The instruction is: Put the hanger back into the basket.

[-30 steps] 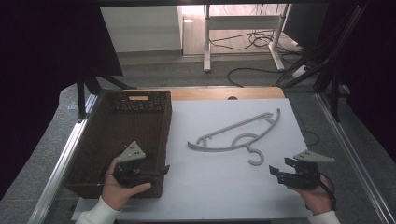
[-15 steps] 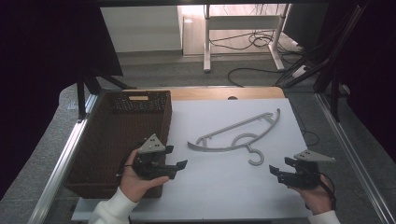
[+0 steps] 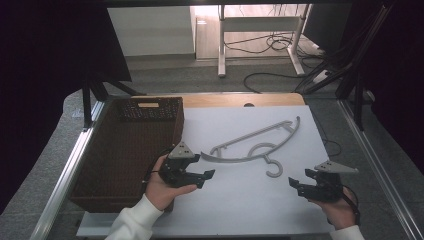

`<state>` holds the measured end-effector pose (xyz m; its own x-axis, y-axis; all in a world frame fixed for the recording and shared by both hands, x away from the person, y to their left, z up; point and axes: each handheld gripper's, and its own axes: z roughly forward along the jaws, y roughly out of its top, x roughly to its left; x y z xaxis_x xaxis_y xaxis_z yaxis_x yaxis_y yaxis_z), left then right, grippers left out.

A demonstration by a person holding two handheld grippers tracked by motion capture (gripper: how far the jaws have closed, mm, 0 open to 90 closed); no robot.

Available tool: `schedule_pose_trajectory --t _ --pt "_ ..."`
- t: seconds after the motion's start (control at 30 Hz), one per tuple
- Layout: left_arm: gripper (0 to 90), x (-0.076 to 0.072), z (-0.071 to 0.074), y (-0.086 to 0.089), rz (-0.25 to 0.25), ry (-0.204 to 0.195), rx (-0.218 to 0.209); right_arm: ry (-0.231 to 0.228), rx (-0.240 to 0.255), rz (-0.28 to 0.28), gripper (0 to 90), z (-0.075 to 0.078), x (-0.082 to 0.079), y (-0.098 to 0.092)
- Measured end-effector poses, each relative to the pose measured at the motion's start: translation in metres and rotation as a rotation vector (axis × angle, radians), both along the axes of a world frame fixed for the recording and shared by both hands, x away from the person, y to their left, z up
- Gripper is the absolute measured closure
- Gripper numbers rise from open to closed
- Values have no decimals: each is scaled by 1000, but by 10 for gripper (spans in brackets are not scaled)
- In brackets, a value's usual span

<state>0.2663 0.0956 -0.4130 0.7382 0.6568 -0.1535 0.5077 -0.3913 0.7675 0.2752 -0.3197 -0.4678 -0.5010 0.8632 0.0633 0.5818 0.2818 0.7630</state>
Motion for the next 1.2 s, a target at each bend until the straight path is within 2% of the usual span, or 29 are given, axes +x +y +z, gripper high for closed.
schedule_pose_trajectory --t 0.1,0.23,0.57,0.93,1.2 --pt "291 6 0 -15 -15 0 2 1 1 1 281 0 0 1" --pt "296 12 -3 -25 -29 2 7 0 1 0 282 0 0 -1" --pt "324 33 -18 -45 -15 27 12 3 1 -11 281 0 1 -5" --pt "330 34 -22 -62 -35 24 22 7 -8 -8 282 -1 1 -5" --pt "337 42 -28 -73 -20 33 21 9 -9 -7 281 -1 1 -5"
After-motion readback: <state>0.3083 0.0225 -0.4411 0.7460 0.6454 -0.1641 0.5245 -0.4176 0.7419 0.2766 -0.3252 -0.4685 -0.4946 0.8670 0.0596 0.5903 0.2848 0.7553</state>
